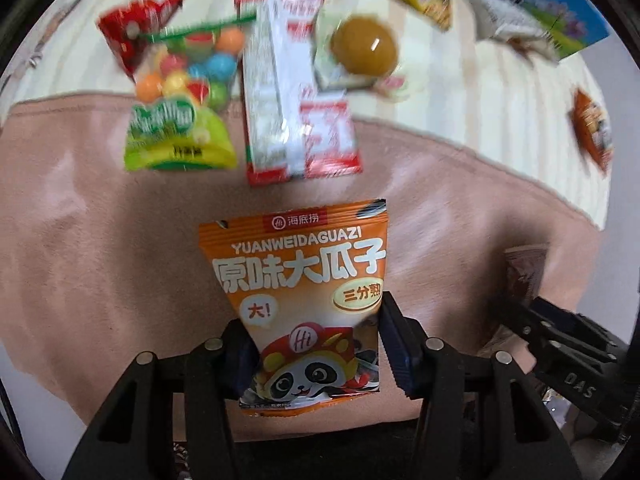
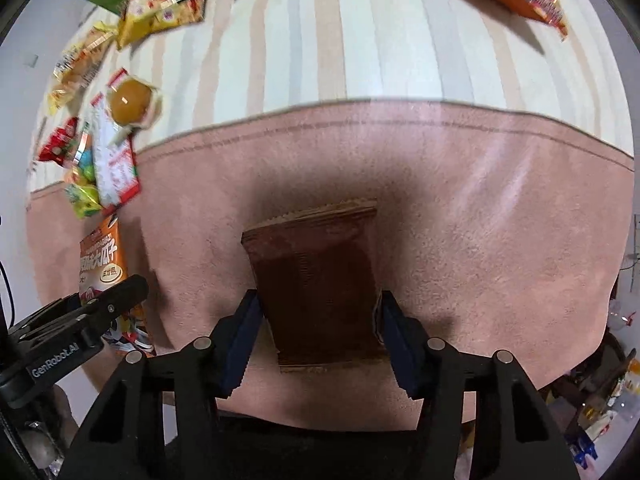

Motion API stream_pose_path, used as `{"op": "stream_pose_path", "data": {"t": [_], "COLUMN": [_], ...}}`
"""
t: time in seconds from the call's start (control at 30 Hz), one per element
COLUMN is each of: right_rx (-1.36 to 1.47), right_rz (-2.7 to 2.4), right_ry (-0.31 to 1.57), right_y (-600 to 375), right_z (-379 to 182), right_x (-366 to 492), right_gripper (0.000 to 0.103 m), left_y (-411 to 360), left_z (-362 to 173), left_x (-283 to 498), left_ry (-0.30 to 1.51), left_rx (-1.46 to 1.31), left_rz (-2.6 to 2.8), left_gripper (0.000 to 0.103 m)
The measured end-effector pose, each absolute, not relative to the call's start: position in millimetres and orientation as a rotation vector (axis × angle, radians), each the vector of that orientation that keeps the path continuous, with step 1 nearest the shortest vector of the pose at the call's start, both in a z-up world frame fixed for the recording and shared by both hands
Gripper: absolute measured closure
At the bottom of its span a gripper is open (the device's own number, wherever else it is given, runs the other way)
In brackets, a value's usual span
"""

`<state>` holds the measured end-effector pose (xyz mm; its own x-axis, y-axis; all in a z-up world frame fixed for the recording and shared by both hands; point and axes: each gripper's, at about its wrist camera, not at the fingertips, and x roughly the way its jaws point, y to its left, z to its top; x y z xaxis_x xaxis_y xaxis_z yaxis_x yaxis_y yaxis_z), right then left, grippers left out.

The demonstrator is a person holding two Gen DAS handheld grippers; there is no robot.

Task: Organize snacks
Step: 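Grasp the orange seed bag with left tool while right tool grasps chocolate bar, then lower both held snacks into the box and open both tools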

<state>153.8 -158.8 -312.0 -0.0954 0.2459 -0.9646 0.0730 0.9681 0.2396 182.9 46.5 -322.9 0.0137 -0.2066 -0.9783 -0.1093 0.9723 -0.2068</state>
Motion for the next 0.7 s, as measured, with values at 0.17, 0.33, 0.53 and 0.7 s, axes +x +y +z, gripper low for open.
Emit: {"op": "stream_pose_path", "data": {"t": [0.17,0.33,0.53,0.7], "right_rx": [0.342,0.400,0.418,0.378], "right_rz": [0.204,0.253,0.273,0.240], "right_ry": [1.595,1.488,1.348,1.294], "right_y": [-172.5,-180.3,-185.7,-191.0], "right_z": [-271.5,-205.8,-140.0,-115.2], "right_x": [173.2,209.8,283.7,358.8], "right_gripper": [0.042,0.042,0.042,0.042], "left_y": [41.4,26.7,46.9,48.6], "left_z": [-268.8,-198.2,-126.9,-101.2], "left_x": [192.6,229.3,310.8,378.5], "left_ry": [1.476,1.355,1.234,1.195], "left_rx": [-0.280,-0.266,-0.206,-0.153], "left_rz": [-0.136,-0.219,-0.270,-0.253], "left_gripper": [0.052,0.052,0.052,0.052]}}
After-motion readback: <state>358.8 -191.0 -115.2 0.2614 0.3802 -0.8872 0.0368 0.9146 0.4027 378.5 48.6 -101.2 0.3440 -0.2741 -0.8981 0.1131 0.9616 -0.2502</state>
